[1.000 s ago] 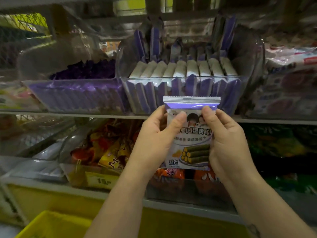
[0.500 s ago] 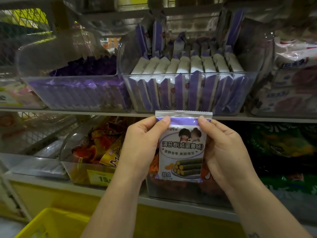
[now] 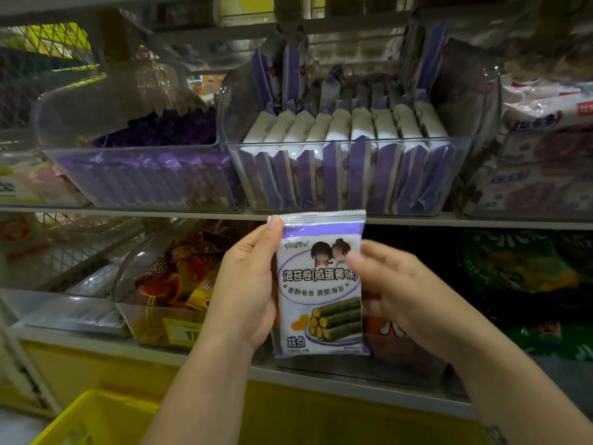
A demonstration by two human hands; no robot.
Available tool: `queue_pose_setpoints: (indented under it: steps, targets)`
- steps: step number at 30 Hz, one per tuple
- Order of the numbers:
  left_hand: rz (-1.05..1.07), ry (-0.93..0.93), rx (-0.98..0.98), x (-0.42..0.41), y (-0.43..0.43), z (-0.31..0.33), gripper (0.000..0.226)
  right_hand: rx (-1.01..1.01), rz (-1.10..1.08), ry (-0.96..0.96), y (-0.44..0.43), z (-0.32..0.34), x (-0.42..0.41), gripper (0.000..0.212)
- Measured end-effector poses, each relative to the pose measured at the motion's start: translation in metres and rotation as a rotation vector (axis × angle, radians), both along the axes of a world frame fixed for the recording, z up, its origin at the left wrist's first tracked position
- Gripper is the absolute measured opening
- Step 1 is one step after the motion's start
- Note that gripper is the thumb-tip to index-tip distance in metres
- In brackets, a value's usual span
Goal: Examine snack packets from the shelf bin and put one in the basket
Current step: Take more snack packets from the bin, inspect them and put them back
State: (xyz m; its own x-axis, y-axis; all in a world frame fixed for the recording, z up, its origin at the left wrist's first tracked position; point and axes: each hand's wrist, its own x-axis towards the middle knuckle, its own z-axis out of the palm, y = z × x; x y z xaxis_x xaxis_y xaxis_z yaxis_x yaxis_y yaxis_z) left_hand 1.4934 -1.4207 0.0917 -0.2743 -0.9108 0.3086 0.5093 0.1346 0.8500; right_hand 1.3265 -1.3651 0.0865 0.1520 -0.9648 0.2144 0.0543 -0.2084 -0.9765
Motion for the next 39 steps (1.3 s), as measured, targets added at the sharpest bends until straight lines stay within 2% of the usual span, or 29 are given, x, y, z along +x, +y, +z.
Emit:
queue_pose_setpoints:
  steps: [3, 7, 10, 14, 20, 23, 25, 28, 31, 33, 36, 39]
  targets:
    - [-0.008, -0.005, 0.044, 0.003, -0.002, 0.0, 0.035, 0.168, 0.182, 0.061, 0.004, -0.003, -0.003, 0.032]
    - [-0.179, -0.158, 0.08, 0.014, -0.004, 0.0, 0.042, 0.234, 0.164, 0.008, 0.007, -0.003, -0.007, 0.031]
    - [-0.331, -0.336, 0.018, 0.024, -0.004, -0.002, 0.042, 0.269, 0.14, -0.028, 0.009, -0.001, -0.007, 0.034]
    - [-0.512, -0.346, 0.071, 0.031, -0.005, -0.009, 0.054, 0.305, 0.081, -0.13, 0.01, 0.0, -0.004, 0.041]
    - [-0.579, -0.373, 0.066, 0.034, -0.008, -0.016, 0.056, 0.326, 0.079, -0.192, 0.008, -0.002, -0.004, 0.043]
    - [-0.534, -0.351, 0.056, 0.031, -0.005, -0.014, 0.056, 0.302, 0.073, -0.145, 0.009, -0.001, -0.005, 0.043]
    - [-0.385, -0.349, -0.012, 0.028, -0.001, -0.009, 0.054, 0.268, 0.058, -0.069, 0.01, 0.001, -0.007, 0.042]
    - [-0.14, -0.411, -0.173, 0.028, 0.004, 0.001, 0.036, 0.213, 0.05, 0.008, 0.011, 0.005, -0.009, 0.039]
    - [0.032, -0.477, -0.254, 0.03, 0.007, 0.005, 0.022, 0.132, 0.049, 0.084, 0.013, 0.005, -0.008, 0.039]
    - [0.123, -0.509, -0.275, 0.027, 0.009, 0.004, 0.021, 0.044, -0.018, 0.16, 0.014, 0.006, -0.002, 0.04]
    - [0.235, -0.644, -0.385, 0.018, 0.014, 0.004, 0.033, -0.147, -0.186, 0.263, 0.014, 0.008, 0.012, 0.041]
    - [0.105, -0.616, -0.38, 0.009, 0.015, 0.002, 0.066, -0.289, -0.324, 0.324, 0.013, 0.006, 0.021, 0.046]
